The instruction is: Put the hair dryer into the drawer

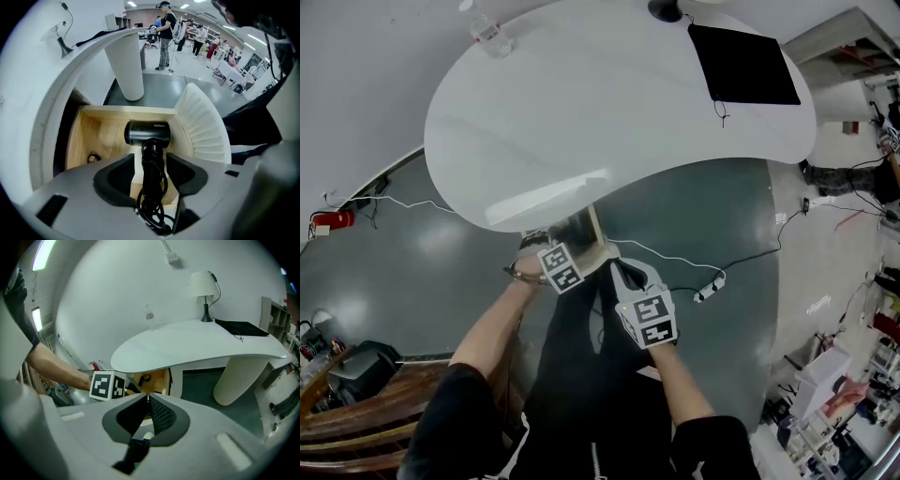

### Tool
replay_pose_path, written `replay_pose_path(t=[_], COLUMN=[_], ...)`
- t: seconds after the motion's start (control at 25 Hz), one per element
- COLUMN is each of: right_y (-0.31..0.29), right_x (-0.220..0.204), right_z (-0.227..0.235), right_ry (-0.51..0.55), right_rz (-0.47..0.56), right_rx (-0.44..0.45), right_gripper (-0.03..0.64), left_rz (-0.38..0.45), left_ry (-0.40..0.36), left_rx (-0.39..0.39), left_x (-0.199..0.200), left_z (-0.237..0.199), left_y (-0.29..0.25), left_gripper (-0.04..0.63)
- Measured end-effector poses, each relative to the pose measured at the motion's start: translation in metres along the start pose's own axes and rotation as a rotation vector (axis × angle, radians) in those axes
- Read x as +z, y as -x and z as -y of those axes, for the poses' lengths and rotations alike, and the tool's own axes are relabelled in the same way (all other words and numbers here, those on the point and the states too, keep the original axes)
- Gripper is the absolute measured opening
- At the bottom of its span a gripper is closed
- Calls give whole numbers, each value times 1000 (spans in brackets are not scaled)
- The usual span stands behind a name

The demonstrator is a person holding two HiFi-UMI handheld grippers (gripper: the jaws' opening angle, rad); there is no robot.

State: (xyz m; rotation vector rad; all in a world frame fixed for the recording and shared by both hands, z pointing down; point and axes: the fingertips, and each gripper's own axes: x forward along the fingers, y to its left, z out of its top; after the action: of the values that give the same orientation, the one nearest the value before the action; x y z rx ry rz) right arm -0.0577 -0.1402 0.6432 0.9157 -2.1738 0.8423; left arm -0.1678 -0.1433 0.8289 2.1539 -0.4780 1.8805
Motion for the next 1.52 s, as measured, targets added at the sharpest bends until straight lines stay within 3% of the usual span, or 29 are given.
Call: replay_pose_path(t=[0.28,0.44,0.6,1.16,1.52], right_y=[6,13,20,43,67], right_x=[10,21,31,59,84], right_z=[-4,-9,-17,-42,-57], right_ry=[70,96,124,243,296], right_rz=[9,28,44,90,157], right_rx=[3,16,30,81,117], right_gripper=[6,6,6,5,5], left_rz=[61,116,148,242,371], left_ry=[24,32,79,317,482], left_rx=[52,106,119,222,329], left_x=[4,11,12,-3,3], left_z=[6,11,13,17,10], left_y=[35,60,84,166,237], left_gripper=[149,53,19,12,12])
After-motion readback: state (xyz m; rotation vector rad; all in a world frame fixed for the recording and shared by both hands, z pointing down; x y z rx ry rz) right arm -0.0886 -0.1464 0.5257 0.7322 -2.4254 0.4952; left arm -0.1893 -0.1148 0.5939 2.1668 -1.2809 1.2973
